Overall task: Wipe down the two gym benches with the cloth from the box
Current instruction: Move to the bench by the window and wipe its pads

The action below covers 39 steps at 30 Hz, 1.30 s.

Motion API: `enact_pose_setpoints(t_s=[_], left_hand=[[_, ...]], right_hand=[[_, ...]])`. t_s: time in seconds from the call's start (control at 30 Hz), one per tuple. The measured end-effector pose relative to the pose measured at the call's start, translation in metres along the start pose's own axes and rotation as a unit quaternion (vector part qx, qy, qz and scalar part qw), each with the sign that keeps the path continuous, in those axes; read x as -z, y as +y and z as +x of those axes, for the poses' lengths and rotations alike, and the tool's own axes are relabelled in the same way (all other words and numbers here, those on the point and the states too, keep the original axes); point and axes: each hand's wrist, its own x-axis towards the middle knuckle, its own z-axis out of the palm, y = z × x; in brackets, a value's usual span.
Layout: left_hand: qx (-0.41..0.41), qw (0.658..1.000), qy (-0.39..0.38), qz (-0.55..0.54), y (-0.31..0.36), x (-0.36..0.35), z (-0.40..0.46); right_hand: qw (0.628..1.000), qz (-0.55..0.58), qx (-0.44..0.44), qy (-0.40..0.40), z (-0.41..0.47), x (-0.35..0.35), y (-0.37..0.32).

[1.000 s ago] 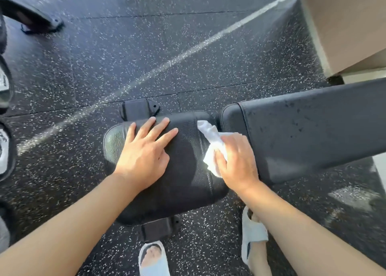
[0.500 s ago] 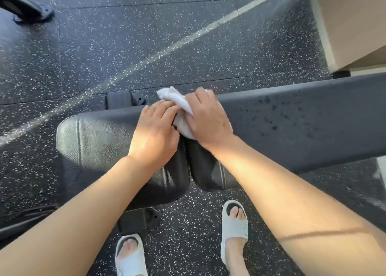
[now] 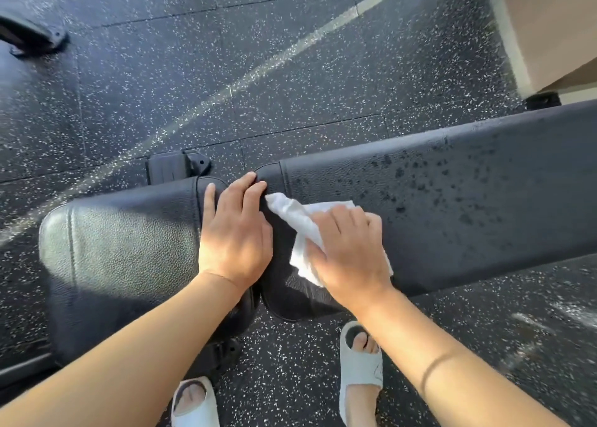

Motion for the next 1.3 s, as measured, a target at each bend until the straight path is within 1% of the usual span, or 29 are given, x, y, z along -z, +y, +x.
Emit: enact_pose_setpoints(t_s=[0.1, 0.2, 0.27, 0.33, 0.37, 0.47, 0.5, 0.57, 0.63, 0.7, 0.83, 0.9, 0.93, 1.0, 1.13, 1.2, 1.27, 1.3], left_hand=[[-0.001, 1.000, -0.004, 0.024, 0.000, -0.002, 0.001], [-0.003, 1.000, 0.005, 0.028, -0.001, -0.005, 0.002], [-0.002, 0.999, 0.009, 0.031, -0.001, -0.005, 0.002], [-0.008, 0.999, 0.009, 0.040, 0.000, -0.006, 0.002], [-0.009, 0.999, 0.010, 0.045, -0.001, -0.006, 0.001], [-0.013, 0.999, 0.015, 0.049, -0.003, -0.009, 0.001], [-0.015, 0.999, 0.016, 0.049, -0.005, -0.010, 0.001], [-0.016, 0.998, 0.018, 0.051, -0.007, -0.011, 0.002], [-0.016, 0.999, 0.017, 0.047, -0.006, -0.011, 0.002], [-0.015, 0.999, 0.016, 0.047, -0.006, -0.011, 0.002], [-0.010, 0.999, 0.014, 0.049, -0.008, -0.012, 0.002], [-0.010, 0.999, 0.009, 0.052, -0.005, -0.012, 0.003], [-0.008, 0.998, 0.008, 0.055, -0.004, -0.011, 0.003], [-0.007, 0.998, 0.009, 0.057, -0.004, -0.011, 0.003], [-0.003, 0.998, 0.011, 0.060, -0.006, -0.013, 0.002], [-0.001, 0.998, 0.011, 0.059, -0.006, -0.013, 0.003], [0.000, 0.998, 0.008, 0.063, -0.006, -0.014, 0.002], [0.001, 0.998, 0.007, 0.064, -0.006, -0.014, 0.002]], right_hand=[[0.998, 0.005, -0.024, 0.058, 0.070, -0.018, -0.019], [0.998, 0.008, -0.038, 0.056, 0.120, -0.031, -0.031], [0.998, 0.018, -0.014, 0.054, 0.123, -0.030, -0.030], [0.998, 0.017, 0.005, 0.053, 0.110, -0.019, -0.006], [0.999, 0.006, -0.003, 0.048, 0.102, -0.013, 0.014], [0.994, -0.022, -0.092, 0.059, 0.088, 0.008, 0.085], [0.991, -0.025, -0.120, 0.062, 0.086, 0.013, 0.101], [0.986, -0.032, -0.149, 0.060, 0.087, 0.014, 0.109], [0.983, -0.041, -0.169, 0.058, 0.094, 0.009, 0.094], [0.984, -0.037, -0.168, 0.053, 0.103, 0.003, 0.064], [0.997, 0.004, -0.064, 0.047, 0.110, -0.021, -0.014], [0.998, 0.018, -0.039, 0.036, 0.109, -0.027, -0.032], [0.999, 0.027, -0.033, 0.027, 0.106, -0.025, -0.029], [0.999, 0.038, -0.026, 0.025, 0.096, -0.013, -0.005], [0.992, 0.037, -0.081, 0.094, 0.058, 0.017, 0.086], [0.991, 0.040, -0.101, 0.074, 0.033, 0.028, 0.118], [0.988, 0.043, -0.142, 0.049, 0.020, 0.027, 0.122], [0.984, 0.044, -0.164, 0.049, 0.017, 0.024, 0.113]])
